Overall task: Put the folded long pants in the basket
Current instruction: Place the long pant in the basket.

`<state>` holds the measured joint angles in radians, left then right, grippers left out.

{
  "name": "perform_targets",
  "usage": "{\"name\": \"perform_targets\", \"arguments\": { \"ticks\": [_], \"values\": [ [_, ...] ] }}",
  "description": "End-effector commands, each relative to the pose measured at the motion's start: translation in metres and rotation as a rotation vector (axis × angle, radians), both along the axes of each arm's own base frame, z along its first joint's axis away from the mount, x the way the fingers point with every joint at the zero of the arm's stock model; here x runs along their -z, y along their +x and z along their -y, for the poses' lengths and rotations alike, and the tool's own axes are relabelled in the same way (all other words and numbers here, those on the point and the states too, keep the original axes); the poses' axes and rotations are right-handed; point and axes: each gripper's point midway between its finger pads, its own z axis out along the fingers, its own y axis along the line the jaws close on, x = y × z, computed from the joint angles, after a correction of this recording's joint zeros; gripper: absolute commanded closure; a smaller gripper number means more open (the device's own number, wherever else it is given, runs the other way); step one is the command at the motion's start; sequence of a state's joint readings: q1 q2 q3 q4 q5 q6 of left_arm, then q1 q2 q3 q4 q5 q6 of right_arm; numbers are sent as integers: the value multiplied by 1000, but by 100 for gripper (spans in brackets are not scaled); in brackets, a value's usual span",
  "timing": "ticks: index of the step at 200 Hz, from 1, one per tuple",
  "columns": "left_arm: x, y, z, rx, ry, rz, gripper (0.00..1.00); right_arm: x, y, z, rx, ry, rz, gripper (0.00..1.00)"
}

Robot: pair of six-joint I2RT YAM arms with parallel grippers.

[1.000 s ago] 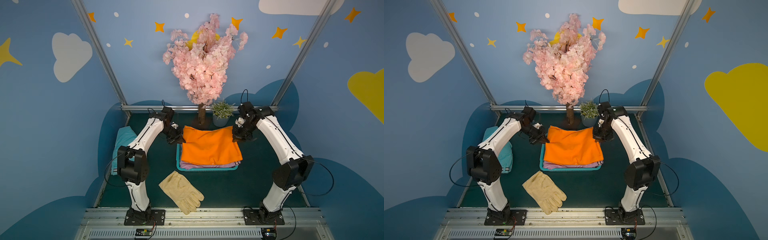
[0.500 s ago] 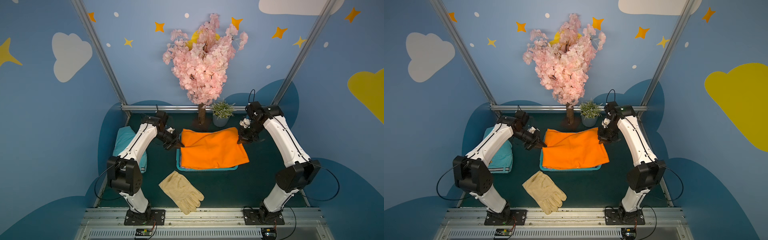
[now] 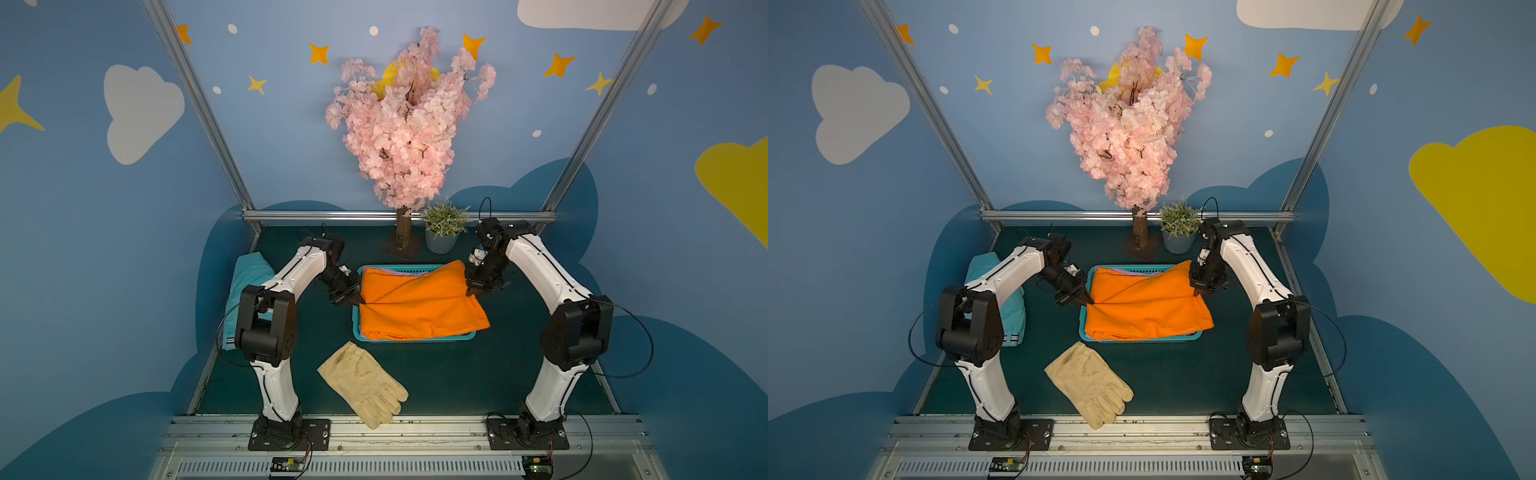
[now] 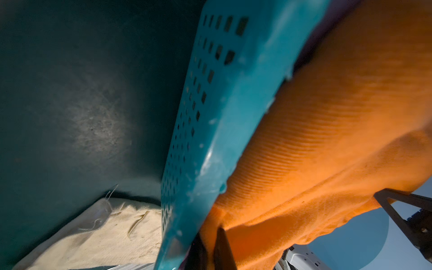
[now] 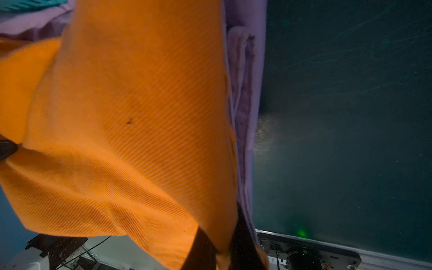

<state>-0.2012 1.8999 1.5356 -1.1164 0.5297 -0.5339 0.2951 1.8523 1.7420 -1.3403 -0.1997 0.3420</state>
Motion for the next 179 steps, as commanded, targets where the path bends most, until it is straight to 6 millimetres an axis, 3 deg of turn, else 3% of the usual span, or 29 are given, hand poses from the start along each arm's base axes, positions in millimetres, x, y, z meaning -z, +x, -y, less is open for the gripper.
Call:
{"name": "perform_targets", "arguments": {
  "ticks": [1,54,73,89,139,153,179],
  "values": [
    [12,-2,-27,5,129,15,98,3,10,5,2,-18,63,100],
    [-40,19,-25,-9,78,194,98,-38,13,-2,0,80,195,100],
    [-49,20,-27,-22,56,207,98,-43,7,-2,9,102,189,100],
    [-43,19,-31,-27,52,179,98,-35,5,-1,10,99,176,100],
    [5,10,-22,-3,-4,61,97,0,10,8,26,45,118,100],
    [6,8,-20,6,-12,65,88,-1,13,10,36,35,129,100],
    [-5,9,-20,27,-10,107,60,-9,18,12,50,49,152,100]
  ]
}}
